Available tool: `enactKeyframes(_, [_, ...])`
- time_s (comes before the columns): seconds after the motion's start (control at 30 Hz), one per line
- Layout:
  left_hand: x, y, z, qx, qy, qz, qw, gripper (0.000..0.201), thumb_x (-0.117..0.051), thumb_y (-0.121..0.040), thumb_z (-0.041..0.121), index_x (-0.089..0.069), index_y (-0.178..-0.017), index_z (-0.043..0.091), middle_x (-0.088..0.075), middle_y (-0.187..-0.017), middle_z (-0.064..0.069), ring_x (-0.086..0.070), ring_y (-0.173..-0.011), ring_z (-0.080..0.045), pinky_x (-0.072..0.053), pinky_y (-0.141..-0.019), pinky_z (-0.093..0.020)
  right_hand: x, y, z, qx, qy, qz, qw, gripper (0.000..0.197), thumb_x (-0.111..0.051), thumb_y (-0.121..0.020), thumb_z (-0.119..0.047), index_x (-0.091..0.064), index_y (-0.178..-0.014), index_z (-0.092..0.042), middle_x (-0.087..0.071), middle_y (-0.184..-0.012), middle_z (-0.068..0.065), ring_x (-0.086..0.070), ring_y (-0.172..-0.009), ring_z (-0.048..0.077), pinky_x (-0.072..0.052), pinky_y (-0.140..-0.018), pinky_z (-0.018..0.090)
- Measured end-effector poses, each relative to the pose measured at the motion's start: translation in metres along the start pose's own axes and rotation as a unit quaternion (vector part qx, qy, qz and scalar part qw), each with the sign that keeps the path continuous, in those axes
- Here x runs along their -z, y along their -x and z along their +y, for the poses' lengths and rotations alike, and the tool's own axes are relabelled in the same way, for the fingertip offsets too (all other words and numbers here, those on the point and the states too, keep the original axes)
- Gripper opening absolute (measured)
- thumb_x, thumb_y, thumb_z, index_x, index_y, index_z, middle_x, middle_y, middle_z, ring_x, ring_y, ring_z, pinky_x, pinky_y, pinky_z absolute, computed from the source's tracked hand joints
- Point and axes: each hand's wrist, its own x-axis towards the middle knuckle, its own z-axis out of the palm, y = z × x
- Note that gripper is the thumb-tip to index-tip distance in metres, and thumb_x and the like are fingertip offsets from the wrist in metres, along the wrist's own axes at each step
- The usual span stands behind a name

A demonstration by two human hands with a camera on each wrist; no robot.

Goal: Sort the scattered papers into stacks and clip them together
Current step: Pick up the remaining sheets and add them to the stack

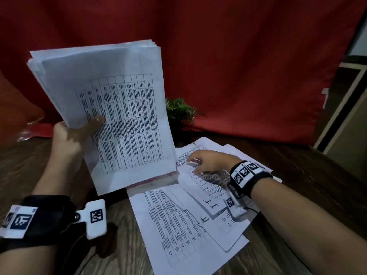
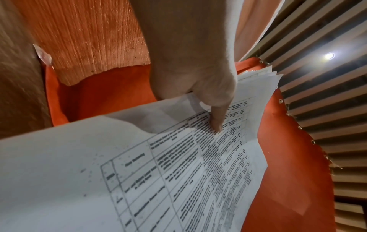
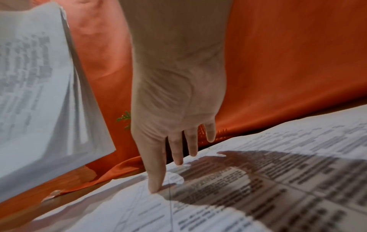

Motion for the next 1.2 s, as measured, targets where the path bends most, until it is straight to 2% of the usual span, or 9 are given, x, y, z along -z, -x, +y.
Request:
enactKeyframes(0.13, [0.008,-0.005,0.003,-0.004,-0.02,0.014,1.0,0.037,-0.077,-0.095,0.011,-0.069,-0.131,0.006,-0.076,-0.119,0.008,-0.076,-0.102,-0.004,-0.063,-0.086,-0.02,0.002,-0.024,0.0,-0.025,0.026,-0.047,0.998,0.069,-0.081,-0.08,-0.037,-0.047,-0.14,-0.036,-0.051,-0.126,-0.007,-0.055,-0.108,0.017,-0.046,-0.093,0.034])
enactKeyframes(0.33, [0.008,-0.009,0.003,-0.015,-0.014,0.02,1.0,0.039,-0.078,-0.094,0.012,-0.069,-0.132,0.009,-0.077,-0.116,0.018,-0.076,-0.106,-0.003,-0.061,-0.097,-0.023,0.009,-0.039,0.001,-0.063,0.029,-0.092,0.993,0.061,-0.086,-0.073,-0.045,-0.054,-0.125,-0.037,-0.056,-0.093,-0.015,-0.059,-0.09,0.015,-0.047,-0.081,0.032])
enactKeyframes(0.43, [0.004,-0.01,0.0,-0.02,-0.006,0.006,1.0,0.041,-0.076,-0.095,0.008,-0.067,-0.135,0.004,-0.077,-0.124,0.007,-0.076,-0.106,-0.003,-0.061,-0.097,-0.024,0.009,-0.041,-0.003,-0.06,0.05,-0.101,0.992,0.052,-0.086,-0.073,-0.043,-0.057,-0.115,-0.037,-0.054,-0.1,-0.015,-0.056,-0.095,0.016,-0.049,-0.086,0.038])
enactKeyframes(0.53, [0.004,-0.014,-0.004,-0.02,0.004,0.005,1.0,0.044,-0.077,-0.095,0.008,-0.066,-0.137,0.001,-0.074,-0.127,0.001,-0.077,-0.108,-0.008,-0.062,-0.096,-0.027,0.009,-0.043,-0.011,-0.034,0.064,-0.108,0.992,0.056,-0.083,-0.078,-0.035,-0.054,-0.125,-0.035,-0.05,-0.118,-0.01,-0.055,-0.103,0.016,-0.05,-0.091,0.039])
enactKeyframes(0.63, [0.011,-0.019,-0.01,-0.026,0.02,-0.005,0.999,0.04,-0.08,-0.093,0.011,-0.071,-0.132,0.006,-0.075,-0.132,-0.004,-0.074,-0.12,-0.018,-0.058,-0.107,-0.037,0.01,-0.042,-0.014,-0.039,0.052,-0.114,0.991,0.06,-0.081,-0.079,-0.029,-0.05,-0.13,-0.036,-0.055,-0.112,-0.012,-0.06,-0.101,0.019,-0.052,-0.08,0.034])
enactKeyframes(0.73, [0.015,-0.02,-0.015,-0.048,0.036,-0.013,0.998,0.02,-0.08,-0.093,0.012,-0.08,-0.112,0.019,-0.078,-0.127,0.003,-0.073,-0.123,-0.02,-0.057,-0.109,-0.039,0.011,-0.039,-0.015,-0.039,0.053,-0.116,0.991,0.063,-0.08,-0.08,-0.027,-0.048,-0.133,-0.036,-0.056,-0.111,-0.011,-0.062,-0.1,0.02,-0.048,-0.072,0.03])
enactKeyframes(0.9, [0.026,-0.039,-0.034,-0.04,0.135,-0.016,0.99,0.032,-0.095,-0.078,0.023,-0.085,-0.107,0.019,-0.077,-0.129,-0.005,-0.07,-0.127,-0.025,-0.052,-0.114,-0.046,0.008,-0.04,-0.021,-0.035,0.074,-0.127,0.989,0.074,-0.079,-0.08,-0.021,-0.041,-0.141,-0.035,-0.044,-0.13,-0.006,-0.055,-0.108,0.021,-0.051,-0.094,0.042])
enactKeyframes(1.03, [0.027,-0.042,-0.038,-0.054,0.157,-0.014,0.986,0.025,-0.09,-0.081,0.011,-0.087,-0.1,0.027,-0.08,-0.119,0.002,-0.071,-0.125,-0.023,-0.049,-0.116,-0.05,0.012,-0.042,-0.034,-0.049,0.096,-0.149,0.983,0.076,-0.079,-0.075,-0.027,-0.039,-0.139,-0.04,-0.047,-0.12,-0.008,-0.058,-0.107,0.024,-0.052,-0.094,0.046])
enactKeyframes(1.2, [0.023,-0.037,-0.032,-0.047,0.146,-0.022,0.988,0.019,-0.095,-0.073,0.031,-0.088,-0.091,0.034,-0.082,-0.109,0.012,-0.074,-0.116,-0.011,-0.055,-0.108,-0.034,0.015,-0.048,-0.043,-0.062,0.103,-0.18,0.976,0.075,-0.077,-0.072,-0.024,-0.039,-0.135,-0.042,-0.062,-0.1,-0.005,-0.064,-0.103,0.033,-0.055,-0.089,0.049])
